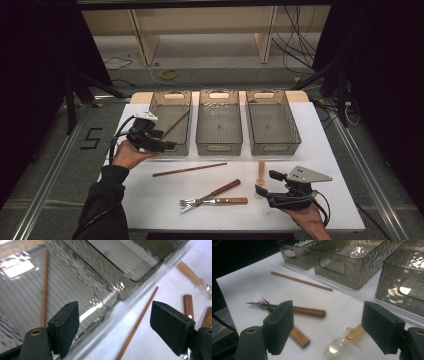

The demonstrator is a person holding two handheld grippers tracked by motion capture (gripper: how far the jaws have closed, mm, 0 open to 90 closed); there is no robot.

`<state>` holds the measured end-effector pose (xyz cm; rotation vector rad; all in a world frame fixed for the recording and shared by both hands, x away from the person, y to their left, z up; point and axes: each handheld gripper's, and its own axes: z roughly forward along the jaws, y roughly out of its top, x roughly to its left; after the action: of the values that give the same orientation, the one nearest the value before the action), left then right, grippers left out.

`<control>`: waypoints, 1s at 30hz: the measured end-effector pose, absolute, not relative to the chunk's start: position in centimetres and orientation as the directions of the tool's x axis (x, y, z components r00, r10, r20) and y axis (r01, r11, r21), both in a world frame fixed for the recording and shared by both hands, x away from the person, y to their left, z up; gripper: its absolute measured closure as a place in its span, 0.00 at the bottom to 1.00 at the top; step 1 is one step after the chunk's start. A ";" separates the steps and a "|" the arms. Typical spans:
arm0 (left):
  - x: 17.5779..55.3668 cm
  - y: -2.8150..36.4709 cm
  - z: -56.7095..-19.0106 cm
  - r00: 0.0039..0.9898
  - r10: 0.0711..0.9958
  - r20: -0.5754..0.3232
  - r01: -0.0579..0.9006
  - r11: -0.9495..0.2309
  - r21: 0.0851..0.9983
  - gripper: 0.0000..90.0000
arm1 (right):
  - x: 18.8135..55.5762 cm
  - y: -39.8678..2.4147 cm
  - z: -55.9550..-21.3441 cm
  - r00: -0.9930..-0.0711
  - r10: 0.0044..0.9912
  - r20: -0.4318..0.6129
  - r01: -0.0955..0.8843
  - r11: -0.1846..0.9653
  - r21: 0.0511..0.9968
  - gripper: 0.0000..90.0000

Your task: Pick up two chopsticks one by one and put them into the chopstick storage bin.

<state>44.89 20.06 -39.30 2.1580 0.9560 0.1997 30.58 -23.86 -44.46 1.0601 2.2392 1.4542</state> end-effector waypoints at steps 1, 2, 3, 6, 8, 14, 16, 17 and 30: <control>44.8 19.9 -39.5 0.713 0.684 -0.151 0.575 -0.449 0.684 0.26 | 30.6 -23.9 -44.4 -0.697 0.699 0.159 0.430 0.229 0.873 0.30; 44.8 19.7 -39.8 0.715 0.681 -0.155 0.582 -0.458 0.672 0.26 | 30.5 -23.9 -44.4 -0.698 0.699 0.159 0.428 0.229 0.874 0.30; 44.8 19.6 -40.0 0.722 0.675 -0.153 0.582 -0.472 0.662 0.27 | 30.5 -23.9 -44.4 -0.698 0.698 0.159 0.428 0.228 0.874 0.30; 44.7 19.1 -40.6 0.736 0.658 -0.157 0.584 -0.501 0.638 0.28 | 30.5 -23.8 -44.4 -0.697 0.699 0.160 0.430 0.229 0.873 0.30; 44.5 18.9 -41.0 0.736 0.657 -0.166 0.592 -0.505 0.628 0.28 | 30.5 -23.8 -44.4 -0.698 0.699 0.159 0.430 0.231 0.873 0.30; 44.3 18.2 -42.0 0.750 0.638 -0.178 0.597 -0.535 0.598 0.30 | 30.5 -23.9 -44.4 -0.699 0.697 0.160 0.428 0.229 0.874 0.29; 44.2 18.0 -42.1 0.755 0.632 -0.174 0.594 -0.548 0.589 0.31 | 30.5 -23.9 -44.4 -0.700 0.696 0.160 0.428 0.229 0.874 0.29; 44.1 17.9 -42.3 0.761 0.626 -0.172 0.591 -0.558 0.583 0.32 | 30.5 -23.9 -44.4 -0.700 0.696 0.160 0.429 0.230 0.874 0.29; 44.2 16.9 -43.9 0.784 0.597 -0.173 0.589 -0.624 0.514 0.34 | 30.5 -23.8 -44.4 -0.703 0.693 0.159 0.429 0.234 0.873 0.29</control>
<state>44.15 16.86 -43.91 2.4127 0.8806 0.0193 30.50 -23.81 -44.45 1.0513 2.2479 1.4563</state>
